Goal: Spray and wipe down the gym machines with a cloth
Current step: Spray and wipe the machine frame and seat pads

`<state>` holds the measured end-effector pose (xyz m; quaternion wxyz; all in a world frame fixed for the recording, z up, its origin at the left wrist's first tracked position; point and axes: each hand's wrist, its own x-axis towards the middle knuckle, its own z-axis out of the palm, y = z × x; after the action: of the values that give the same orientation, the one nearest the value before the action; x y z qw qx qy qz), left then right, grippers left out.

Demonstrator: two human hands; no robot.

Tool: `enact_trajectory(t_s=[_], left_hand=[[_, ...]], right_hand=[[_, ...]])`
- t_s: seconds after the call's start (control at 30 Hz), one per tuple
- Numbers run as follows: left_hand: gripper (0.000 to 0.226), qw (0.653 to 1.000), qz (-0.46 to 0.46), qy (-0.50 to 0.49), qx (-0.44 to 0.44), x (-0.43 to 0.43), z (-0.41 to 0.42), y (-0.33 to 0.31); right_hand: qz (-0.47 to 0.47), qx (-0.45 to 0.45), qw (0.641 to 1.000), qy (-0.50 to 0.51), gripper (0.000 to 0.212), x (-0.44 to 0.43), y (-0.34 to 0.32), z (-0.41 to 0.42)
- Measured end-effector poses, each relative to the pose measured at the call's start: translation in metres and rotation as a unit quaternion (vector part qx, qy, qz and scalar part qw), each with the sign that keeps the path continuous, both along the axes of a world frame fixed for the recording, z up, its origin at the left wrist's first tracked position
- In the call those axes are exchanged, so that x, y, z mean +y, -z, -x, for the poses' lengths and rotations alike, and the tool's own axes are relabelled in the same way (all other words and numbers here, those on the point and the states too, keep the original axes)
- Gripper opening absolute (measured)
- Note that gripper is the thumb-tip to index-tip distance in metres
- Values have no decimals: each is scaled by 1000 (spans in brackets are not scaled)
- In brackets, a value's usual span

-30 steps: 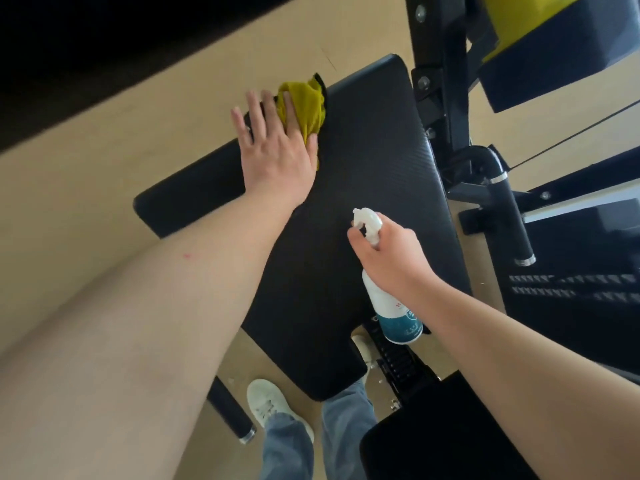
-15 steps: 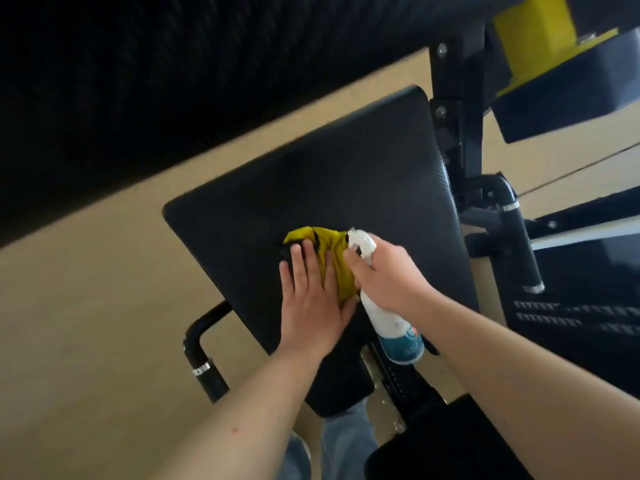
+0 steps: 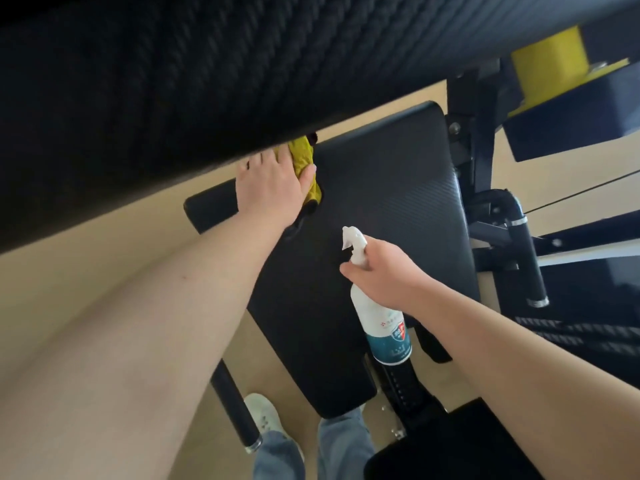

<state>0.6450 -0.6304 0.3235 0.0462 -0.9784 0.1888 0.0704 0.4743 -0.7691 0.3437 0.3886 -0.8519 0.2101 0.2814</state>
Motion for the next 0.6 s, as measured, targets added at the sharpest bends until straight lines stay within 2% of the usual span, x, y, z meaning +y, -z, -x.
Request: enact_trajectory(t_s=[0.1, 0.23, 0.37, 0.47, 0.57, 0.6], left_hand=[[80, 999, -5, 13, -46, 27, 33, 23], [80, 999, -6, 38, -30, 62, 93, 40], [86, 999, -36, 18, 12, 73, 143, 53], [91, 998, -48, 33, 22, 72, 140, 51], [96, 997, -58, 54, 15, 78, 103, 38], [95, 997, -60, 43, 6, 80, 87, 29]], right_hand=[[2, -4, 1000, -30, 22, 2, -5, -4], [-52, -16, 998, -41, 44, 6, -2, -2], [-64, -50, 997, 14, 19, 15, 2, -4], [-52, -41, 998, -4, 15, 24, 3, -10], [-51, -32, 998, -34, 8, 31, -3, -23], [-56, -31, 997, -43, 15, 33, -4, -27]])
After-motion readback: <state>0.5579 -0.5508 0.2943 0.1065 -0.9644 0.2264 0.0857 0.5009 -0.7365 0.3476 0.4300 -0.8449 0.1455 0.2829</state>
